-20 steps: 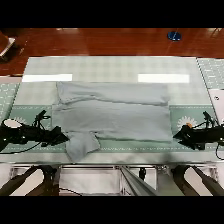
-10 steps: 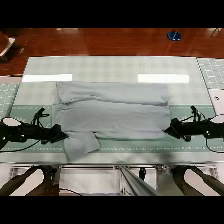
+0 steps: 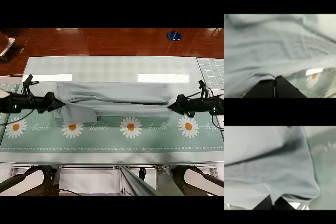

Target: Fold the shirts.

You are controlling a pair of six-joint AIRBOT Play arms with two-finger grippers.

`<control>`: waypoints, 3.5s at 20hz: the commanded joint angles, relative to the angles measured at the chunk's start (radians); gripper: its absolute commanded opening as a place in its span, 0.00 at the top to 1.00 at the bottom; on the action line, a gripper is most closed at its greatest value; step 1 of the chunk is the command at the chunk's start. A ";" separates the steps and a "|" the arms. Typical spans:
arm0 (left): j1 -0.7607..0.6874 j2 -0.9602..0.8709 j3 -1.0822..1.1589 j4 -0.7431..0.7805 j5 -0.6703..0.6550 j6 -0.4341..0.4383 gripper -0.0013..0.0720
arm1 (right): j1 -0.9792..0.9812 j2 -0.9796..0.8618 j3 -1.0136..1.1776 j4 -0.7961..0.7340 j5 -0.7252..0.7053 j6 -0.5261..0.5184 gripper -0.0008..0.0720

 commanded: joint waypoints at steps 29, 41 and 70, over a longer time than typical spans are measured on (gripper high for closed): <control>-0.177 0.110 -0.111 -0.089 0.322 0.067 0.29 | -0.034 -0.490 0.460 0.038 0.031 -0.005 0.42; -0.466 0.095 -0.037 -0.134 0.451 0.067 0.95 | 0.088 -0.261 0.452 -0.088 0.177 -0.061 0.97; -0.763 -0.469 0.784 0.184 0.005 -0.245 0.95 | 0.184 0.544 0.089 0.150 0.205 0.002 0.97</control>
